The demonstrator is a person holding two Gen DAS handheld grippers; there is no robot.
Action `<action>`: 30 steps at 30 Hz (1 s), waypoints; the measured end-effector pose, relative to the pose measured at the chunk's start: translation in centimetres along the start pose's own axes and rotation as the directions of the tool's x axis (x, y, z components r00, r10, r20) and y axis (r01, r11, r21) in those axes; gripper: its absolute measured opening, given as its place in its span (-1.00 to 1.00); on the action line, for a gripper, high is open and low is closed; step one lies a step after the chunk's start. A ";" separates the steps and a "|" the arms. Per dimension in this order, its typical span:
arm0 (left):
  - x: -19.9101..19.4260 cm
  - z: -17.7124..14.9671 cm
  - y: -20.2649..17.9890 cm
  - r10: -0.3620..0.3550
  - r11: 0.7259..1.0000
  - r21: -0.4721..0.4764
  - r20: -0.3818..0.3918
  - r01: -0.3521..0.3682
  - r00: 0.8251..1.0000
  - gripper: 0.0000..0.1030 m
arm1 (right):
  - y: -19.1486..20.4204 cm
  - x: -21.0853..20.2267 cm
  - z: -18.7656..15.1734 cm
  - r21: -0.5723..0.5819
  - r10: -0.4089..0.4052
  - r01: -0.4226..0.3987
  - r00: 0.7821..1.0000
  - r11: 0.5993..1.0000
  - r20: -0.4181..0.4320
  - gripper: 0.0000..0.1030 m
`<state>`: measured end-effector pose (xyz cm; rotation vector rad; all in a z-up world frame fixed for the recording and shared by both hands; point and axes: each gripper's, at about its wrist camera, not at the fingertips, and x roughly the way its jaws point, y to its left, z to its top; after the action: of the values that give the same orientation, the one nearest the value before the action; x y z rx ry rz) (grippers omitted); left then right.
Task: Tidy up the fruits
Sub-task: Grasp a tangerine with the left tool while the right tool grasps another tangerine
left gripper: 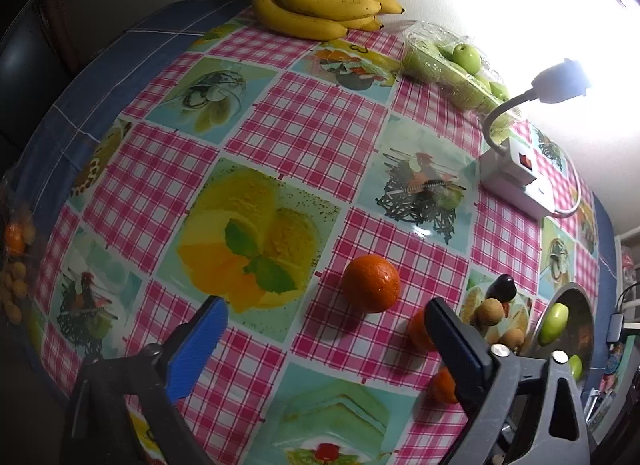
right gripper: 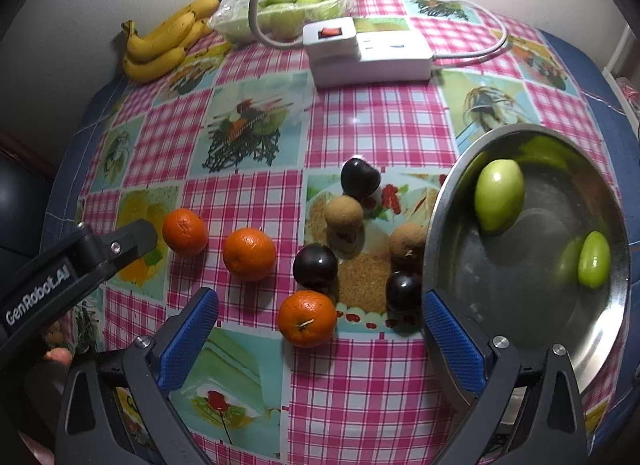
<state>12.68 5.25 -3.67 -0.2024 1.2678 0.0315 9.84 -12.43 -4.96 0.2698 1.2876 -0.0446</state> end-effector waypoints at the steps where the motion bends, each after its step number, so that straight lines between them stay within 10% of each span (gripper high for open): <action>1: 0.3 0.1 0.0 -0.002 1.000 0.004 -0.004 0.002 1.000 0.81 | 0.1 0.2 0.0 -0.003 -0.002 0.002 1.000 1.000 -0.005 0.92; 21: 4.3 0.9 -2.3 -0.067 0.996 0.057 -0.060 0.070 0.996 -0.17 | 0.7 3.8 -0.5 -0.026 -0.013 0.010 0.994 1.000 -0.113 0.06; 30: 3.8 1.3 -2.4 -0.064 0.996 0.060 -0.047 0.067 0.997 -0.20 | 0.5 3.6 -0.3 -0.014 0.026 -0.028 0.993 1.000 -0.115 -0.25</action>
<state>15.41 2.77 -6.61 -0.1921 1.3049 -0.0690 10.67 -11.45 -8.42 0.2790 1.3974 0.0042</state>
